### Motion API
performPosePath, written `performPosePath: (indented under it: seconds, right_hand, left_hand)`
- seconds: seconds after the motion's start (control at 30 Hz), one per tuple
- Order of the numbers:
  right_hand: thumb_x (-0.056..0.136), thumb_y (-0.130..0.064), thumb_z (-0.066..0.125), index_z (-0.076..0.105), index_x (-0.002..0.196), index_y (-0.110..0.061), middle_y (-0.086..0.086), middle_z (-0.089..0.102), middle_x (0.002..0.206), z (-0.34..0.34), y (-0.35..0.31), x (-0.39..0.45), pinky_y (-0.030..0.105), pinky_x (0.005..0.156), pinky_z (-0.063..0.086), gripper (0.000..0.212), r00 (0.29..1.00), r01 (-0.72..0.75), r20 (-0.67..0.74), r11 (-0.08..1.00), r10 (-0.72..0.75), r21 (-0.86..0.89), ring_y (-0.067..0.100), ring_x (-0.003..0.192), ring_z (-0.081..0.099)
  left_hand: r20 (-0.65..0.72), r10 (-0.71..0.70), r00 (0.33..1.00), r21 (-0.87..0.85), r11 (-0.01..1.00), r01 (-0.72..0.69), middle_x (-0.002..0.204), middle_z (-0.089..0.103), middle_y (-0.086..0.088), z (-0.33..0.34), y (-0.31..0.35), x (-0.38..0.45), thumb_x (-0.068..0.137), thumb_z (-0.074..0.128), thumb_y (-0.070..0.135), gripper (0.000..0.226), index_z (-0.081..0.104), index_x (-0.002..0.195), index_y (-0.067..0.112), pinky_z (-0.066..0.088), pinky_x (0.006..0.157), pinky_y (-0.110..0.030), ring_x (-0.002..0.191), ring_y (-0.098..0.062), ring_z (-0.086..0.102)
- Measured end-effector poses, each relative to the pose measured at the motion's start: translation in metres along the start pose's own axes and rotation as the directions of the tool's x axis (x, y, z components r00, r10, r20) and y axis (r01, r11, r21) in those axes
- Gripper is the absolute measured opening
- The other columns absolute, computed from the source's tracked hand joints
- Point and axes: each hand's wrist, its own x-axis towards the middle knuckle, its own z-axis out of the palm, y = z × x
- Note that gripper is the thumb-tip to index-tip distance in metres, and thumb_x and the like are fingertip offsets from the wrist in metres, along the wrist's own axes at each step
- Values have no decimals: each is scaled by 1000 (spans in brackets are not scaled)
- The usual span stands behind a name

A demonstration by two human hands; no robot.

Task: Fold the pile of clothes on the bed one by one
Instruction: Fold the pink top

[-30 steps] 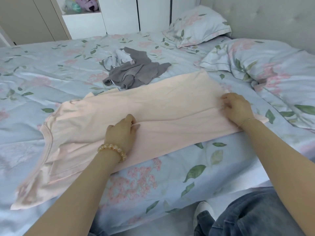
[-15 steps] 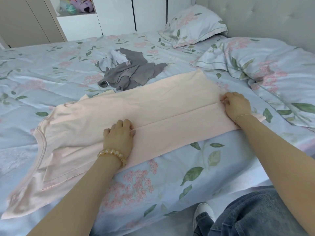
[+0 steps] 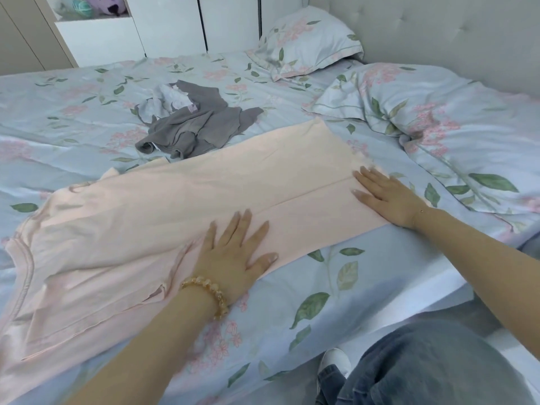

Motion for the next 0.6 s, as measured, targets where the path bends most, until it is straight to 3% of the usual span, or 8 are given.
performPosePath:
  seconds: [0.1,0.17,0.23,0.27,0.33,0.37,0.43,0.6]
  right_hand:
    - [96,-59,21,8,153,-37,-14,1,161,-6,8,0,31,121,-3,62,998,12,58,1000,-12,-8,3,147,-1]
    - [98,-57,23,20,153,-31,-10,14,161,-12,5,7,34,121,3,60,1000,-4,31,999,6,-47,9,148,11]
    - [97,-54,26,40,146,-22,-1,35,154,-25,-3,21,36,117,18,60,997,27,-65,993,-34,-114,20,141,32]
    - [97,-47,31,45,143,-19,2,42,149,-32,-9,32,35,113,24,56,993,64,-88,992,-73,-108,24,136,38]
    - [99,-25,44,46,141,-15,3,43,147,-44,-25,59,30,108,28,44,986,147,-73,989,-148,-17,25,135,39]
    - [99,-17,46,47,141,-15,4,43,147,-47,-34,75,28,108,28,42,980,191,-58,981,-190,20,25,135,39]
    - [98,-11,47,50,139,-13,6,44,146,-48,-51,112,27,108,27,41,967,254,-35,966,-252,51,24,134,40]
    - [98,-4,41,47,140,-14,7,40,149,-41,-74,201,35,111,29,44,962,271,18,962,-272,31,27,135,38]
  left_hand:
    - [66,0,998,-15,1000,1,154,-29,13,-8,4,0,57,-30,82,94,-19,144,49,-12,118,-45,143,-7,-24]
    - [171,2,985,-58,998,8,154,-22,18,-24,1,6,72,-5,84,83,-8,147,49,-7,119,-43,146,-7,-16]
    - [204,-6,979,-159,987,39,157,10,18,-50,-8,21,80,24,75,69,27,144,47,10,120,-39,147,-10,12]
    - [157,-24,987,-235,970,61,151,34,16,-62,-16,32,78,30,70,62,46,132,43,23,115,-36,140,-13,32]
    - [-14,-88,996,-393,916,75,124,60,10,-79,-34,62,84,44,54,36,61,108,34,39,102,-31,114,-15,56]
    - [-83,-118,990,-415,907,73,119,62,8,-82,-45,79,90,51,43,26,62,108,29,41,97,-28,108,-15,58]
    - [-131,-165,978,-371,923,106,123,59,1,-83,-65,115,95,52,29,26,60,119,20,40,96,-27,111,-18,55]
    - [-99,-316,943,-217,932,290,141,46,-5,-72,-116,184,96,49,37,44,45,136,21,37,105,-44,129,-27,43]
